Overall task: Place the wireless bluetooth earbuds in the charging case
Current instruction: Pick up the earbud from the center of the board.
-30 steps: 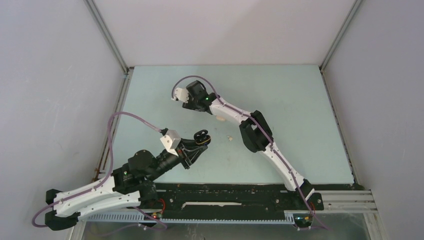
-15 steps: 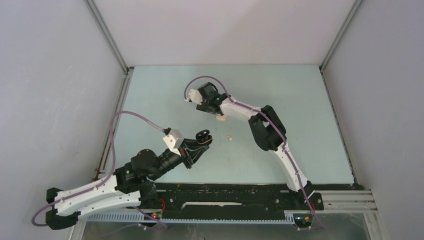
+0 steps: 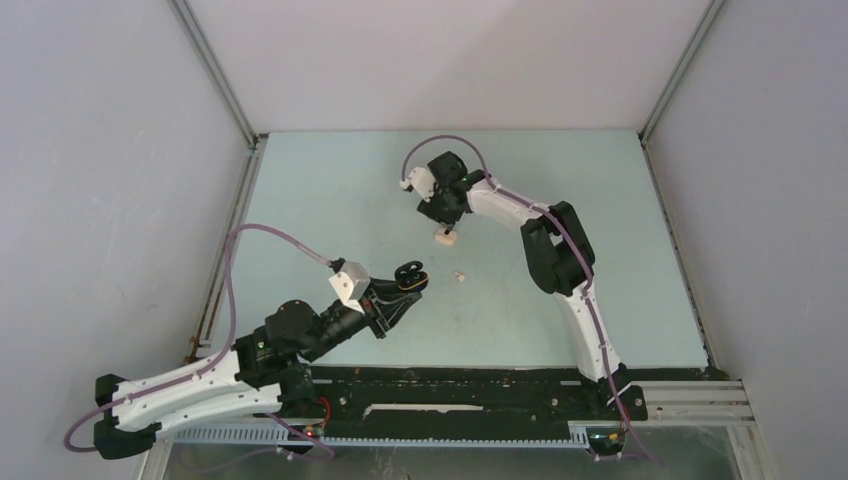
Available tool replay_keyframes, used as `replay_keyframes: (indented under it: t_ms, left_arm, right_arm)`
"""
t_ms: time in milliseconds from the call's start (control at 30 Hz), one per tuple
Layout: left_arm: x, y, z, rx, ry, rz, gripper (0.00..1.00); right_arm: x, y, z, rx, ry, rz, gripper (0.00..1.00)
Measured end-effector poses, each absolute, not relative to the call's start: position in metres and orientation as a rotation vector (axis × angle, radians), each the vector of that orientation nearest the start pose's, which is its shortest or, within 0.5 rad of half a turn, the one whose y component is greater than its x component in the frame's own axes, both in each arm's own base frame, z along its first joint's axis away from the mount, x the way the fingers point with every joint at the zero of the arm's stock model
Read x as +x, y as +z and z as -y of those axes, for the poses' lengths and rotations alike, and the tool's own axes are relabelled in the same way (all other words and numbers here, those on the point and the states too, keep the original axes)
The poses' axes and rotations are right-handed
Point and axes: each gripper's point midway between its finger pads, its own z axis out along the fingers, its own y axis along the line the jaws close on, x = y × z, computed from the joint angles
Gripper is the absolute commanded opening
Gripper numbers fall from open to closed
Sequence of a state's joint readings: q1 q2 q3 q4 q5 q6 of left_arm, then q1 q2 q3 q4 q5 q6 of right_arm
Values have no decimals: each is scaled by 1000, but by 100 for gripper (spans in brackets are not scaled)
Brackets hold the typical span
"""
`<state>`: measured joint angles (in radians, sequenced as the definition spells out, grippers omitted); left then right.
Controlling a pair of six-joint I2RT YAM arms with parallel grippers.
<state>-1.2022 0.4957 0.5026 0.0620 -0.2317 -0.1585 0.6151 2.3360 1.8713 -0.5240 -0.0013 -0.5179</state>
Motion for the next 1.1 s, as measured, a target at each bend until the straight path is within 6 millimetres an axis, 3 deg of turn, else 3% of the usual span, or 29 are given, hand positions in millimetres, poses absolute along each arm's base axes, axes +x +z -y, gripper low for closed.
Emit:
replay_keyframes:
  t_ms: [200,367,633,833,967,1100]
  left_arm:
    - [132,268,249,619,-905,-1456,0]
    - [132,268,248,620,-904,-1449,0]
    - [133,265,250,629,-898,-1460,0]
    - [134,260,253,639,-891,-1475,0]
    - [134,260,253,638,-891,-1474,0]
    - [134,262,252,632,-894,-1468,0]
  right_arm:
    - [443,16,-292,-1344,287,-2302,54]
    - [437,21,-294,-1163,470,-2382,55]
    - [465,45,-314,-891,566,-2361,60]
    - [514,67,-343,-788,560,-2265,58]
    - [518,57,-344,-772,512,-2284,59]
    - [507,36,-342,-820,434,-2337,60]
